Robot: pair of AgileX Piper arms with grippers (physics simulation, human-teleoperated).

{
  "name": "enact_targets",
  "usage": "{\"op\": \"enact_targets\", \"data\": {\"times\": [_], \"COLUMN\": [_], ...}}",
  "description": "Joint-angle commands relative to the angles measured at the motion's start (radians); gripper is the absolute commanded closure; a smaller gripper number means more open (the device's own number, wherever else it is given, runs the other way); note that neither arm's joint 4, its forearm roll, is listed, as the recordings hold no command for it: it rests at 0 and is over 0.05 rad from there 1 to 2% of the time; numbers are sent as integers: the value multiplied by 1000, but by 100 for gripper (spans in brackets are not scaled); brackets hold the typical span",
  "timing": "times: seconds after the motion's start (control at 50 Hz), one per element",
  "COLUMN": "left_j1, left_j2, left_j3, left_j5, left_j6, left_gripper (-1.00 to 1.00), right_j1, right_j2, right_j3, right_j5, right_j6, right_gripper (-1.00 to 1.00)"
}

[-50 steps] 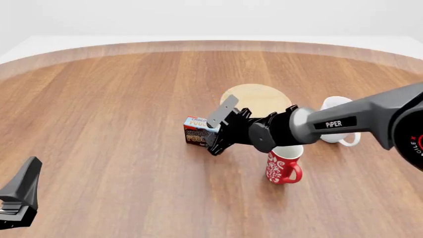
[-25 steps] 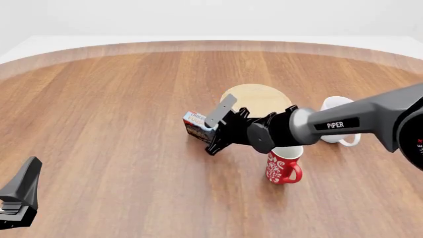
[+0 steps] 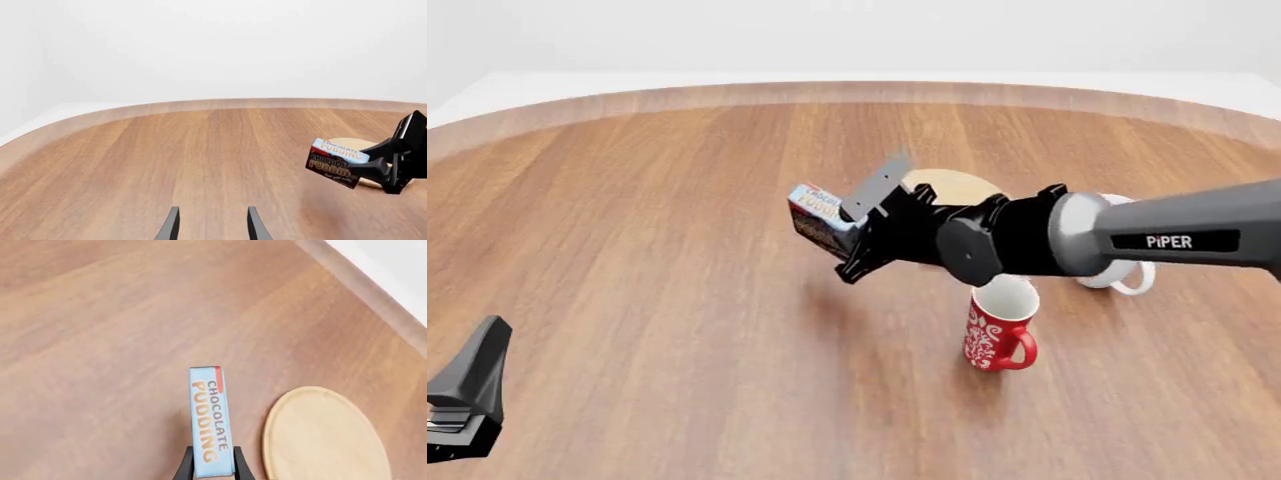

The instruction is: Put the chocolate pudding to the left of the plate.

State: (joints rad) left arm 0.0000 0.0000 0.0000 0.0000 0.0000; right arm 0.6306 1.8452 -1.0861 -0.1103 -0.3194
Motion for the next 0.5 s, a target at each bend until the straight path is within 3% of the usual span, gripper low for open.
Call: {"op": "enact_targets", "data": {"times": [0.02, 0.5], "left_j1": [0, 0], "left_j2": [0, 0], "left_j3": [0, 0], "left_j5": [0, 0], "left_j6": [0, 0], "left_gripper": [-100, -100], "right_j1": [-15, -23], "right_j2": [-61, 12], "right_j3": [-53, -335], "right_j5": [47, 235], "right_j6": [3, -36], "right_gripper": [100, 100]}}
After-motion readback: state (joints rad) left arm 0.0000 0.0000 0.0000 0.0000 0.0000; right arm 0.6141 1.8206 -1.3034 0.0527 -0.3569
